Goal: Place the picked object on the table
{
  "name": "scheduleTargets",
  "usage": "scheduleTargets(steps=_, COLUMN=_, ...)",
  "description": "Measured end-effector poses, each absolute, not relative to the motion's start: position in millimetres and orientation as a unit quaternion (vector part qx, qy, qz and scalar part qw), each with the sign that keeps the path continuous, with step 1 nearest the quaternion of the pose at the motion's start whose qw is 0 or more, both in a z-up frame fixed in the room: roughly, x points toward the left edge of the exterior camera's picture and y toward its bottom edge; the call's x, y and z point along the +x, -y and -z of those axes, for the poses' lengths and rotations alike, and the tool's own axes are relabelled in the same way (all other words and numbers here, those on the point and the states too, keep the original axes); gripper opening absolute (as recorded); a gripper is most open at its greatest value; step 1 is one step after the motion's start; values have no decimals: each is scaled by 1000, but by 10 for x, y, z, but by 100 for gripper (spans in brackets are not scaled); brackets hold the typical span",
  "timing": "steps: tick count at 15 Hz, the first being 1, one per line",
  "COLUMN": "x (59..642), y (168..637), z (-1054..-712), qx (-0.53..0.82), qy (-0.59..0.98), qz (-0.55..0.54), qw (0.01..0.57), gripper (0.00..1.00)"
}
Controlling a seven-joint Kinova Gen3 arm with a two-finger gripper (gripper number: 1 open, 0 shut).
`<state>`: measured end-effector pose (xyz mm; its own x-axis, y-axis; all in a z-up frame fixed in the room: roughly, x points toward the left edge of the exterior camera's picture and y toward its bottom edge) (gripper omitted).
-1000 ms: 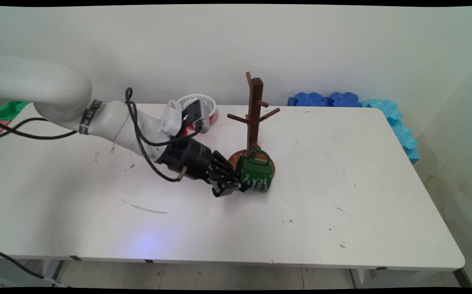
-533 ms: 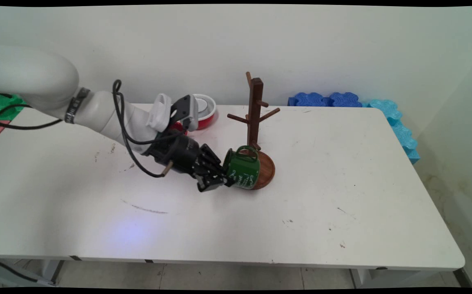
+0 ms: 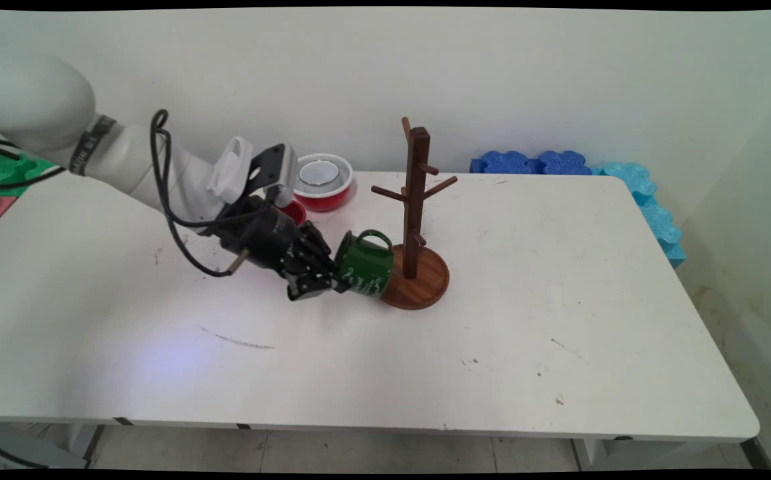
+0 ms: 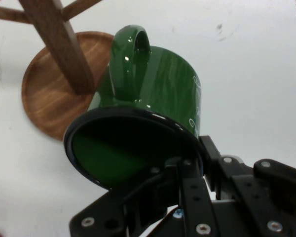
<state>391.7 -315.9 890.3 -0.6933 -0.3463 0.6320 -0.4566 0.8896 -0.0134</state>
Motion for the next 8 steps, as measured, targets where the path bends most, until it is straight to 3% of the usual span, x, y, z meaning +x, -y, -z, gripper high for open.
scheduleTargets(steps=8, x=4141, y=3098, z=-9021, qx=186, qy=937, qz=-102, qw=277, gripper=0)
